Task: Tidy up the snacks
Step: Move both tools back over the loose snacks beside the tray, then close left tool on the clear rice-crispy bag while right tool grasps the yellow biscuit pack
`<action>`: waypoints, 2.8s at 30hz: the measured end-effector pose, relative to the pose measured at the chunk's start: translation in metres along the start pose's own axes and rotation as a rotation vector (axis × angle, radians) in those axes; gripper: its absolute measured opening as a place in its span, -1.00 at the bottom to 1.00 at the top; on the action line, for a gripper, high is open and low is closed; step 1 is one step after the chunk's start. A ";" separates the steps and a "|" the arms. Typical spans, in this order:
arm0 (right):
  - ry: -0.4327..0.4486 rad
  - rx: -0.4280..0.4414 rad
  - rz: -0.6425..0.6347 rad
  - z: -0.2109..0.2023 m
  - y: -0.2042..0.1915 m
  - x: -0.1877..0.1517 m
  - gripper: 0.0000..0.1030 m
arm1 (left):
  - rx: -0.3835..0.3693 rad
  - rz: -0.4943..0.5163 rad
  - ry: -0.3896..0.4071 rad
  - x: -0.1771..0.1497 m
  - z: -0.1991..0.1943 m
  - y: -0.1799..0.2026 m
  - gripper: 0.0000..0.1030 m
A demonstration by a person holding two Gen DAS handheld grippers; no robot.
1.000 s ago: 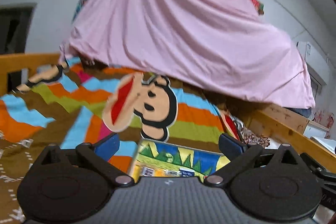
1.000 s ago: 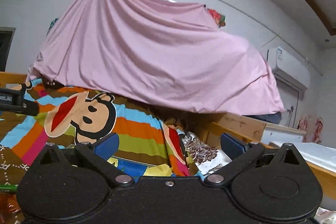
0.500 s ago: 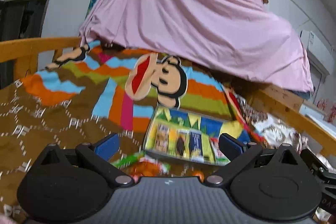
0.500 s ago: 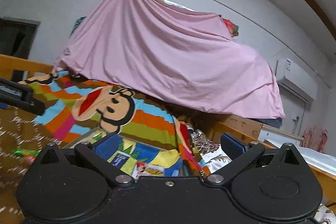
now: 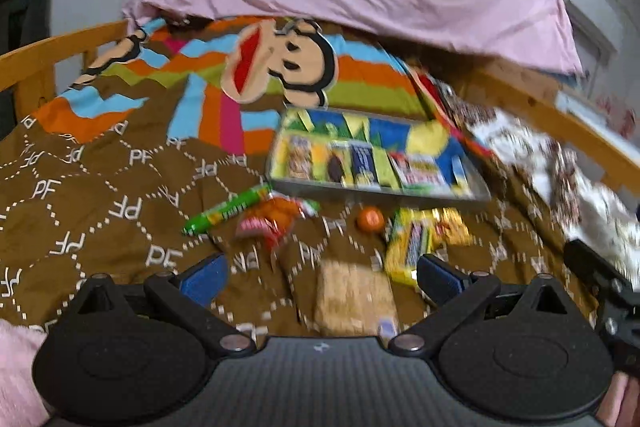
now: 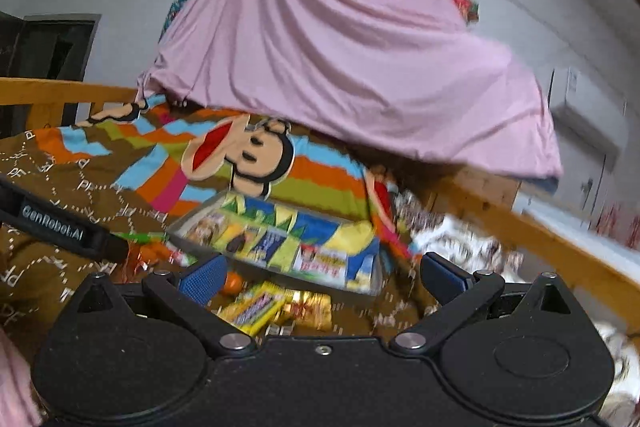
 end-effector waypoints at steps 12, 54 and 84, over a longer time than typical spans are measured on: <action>-0.153 0.004 0.023 0.022 0.003 -0.011 0.99 | -0.014 0.144 -0.071 -0.007 0.009 0.024 0.99; -0.770 0.175 0.392 0.219 0.025 -0.053 0.99 | -0.052 0.281 -0.501 -0.011 0.146 0.043 0.99; -0.726 0.131 0.219 0.229 0.007 -0.057 0.23 | -0.044 0.136 -0.484 -0.009 0.139 0.017 0.84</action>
Point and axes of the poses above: each gripper's, at about its wrist camera, not at the fingertips, and z roughly the way its jaws point, y to its right, x to its top, the point moved 2 cm from there along z, roughly the way its jaws point, and after that the axes turned 11 degrees about z, right-handed, at the moved point
